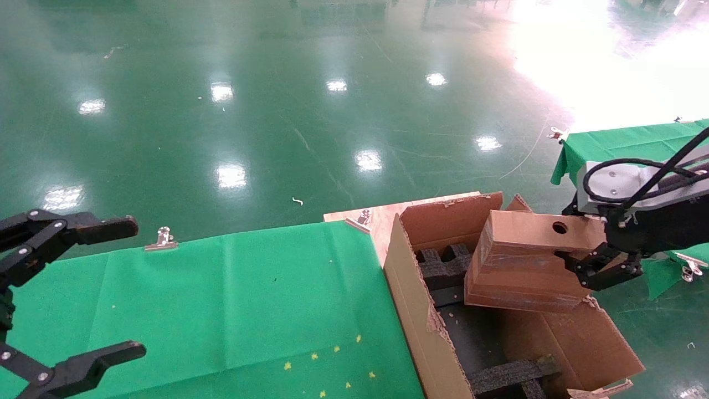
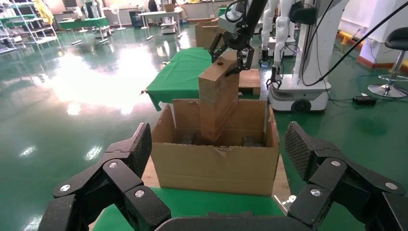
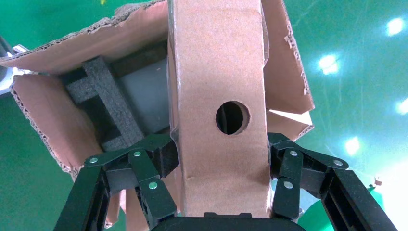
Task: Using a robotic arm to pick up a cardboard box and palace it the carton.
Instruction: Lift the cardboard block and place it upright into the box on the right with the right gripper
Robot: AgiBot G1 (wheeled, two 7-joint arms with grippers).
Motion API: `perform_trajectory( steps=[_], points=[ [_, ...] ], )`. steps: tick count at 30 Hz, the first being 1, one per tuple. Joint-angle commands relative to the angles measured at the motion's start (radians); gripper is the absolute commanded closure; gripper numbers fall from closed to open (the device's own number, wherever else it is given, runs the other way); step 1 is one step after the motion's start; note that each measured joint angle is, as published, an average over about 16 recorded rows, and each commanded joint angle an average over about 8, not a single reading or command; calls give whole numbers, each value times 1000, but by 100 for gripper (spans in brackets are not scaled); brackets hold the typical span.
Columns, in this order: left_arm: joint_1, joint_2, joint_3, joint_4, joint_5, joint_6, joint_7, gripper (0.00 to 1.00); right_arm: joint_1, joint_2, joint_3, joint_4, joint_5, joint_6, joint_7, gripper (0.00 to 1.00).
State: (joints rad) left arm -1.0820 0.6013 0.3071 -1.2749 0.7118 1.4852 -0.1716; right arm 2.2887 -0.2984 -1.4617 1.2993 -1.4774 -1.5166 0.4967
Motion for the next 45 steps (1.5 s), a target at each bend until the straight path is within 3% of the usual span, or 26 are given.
perform_trajectory(
  steps=[1,10,18,23,34,45],
  points=[
    [0,0,0,0,0,0,0,0,-2,-1,1,-7,2,11,9,100],
    [0,0,0,0,0,0,0,0,-111,45,-56,51,-67,184,392,100],
    [0,0,1,0,0,0,0,0,-184,61,-105,56,-97,235,676,100],
    [0,0,1,0,-1,0,1,0,-204,61,-116,56,-93,240,753,100],
    [0,0,1,1,-1,0,1,0,-217,48,-125,31,-117,269,794,100],
    [0,0,2,1,-1,0,1,0,-284,-31,-171,51,-302,372,1156,100]
  ],
)
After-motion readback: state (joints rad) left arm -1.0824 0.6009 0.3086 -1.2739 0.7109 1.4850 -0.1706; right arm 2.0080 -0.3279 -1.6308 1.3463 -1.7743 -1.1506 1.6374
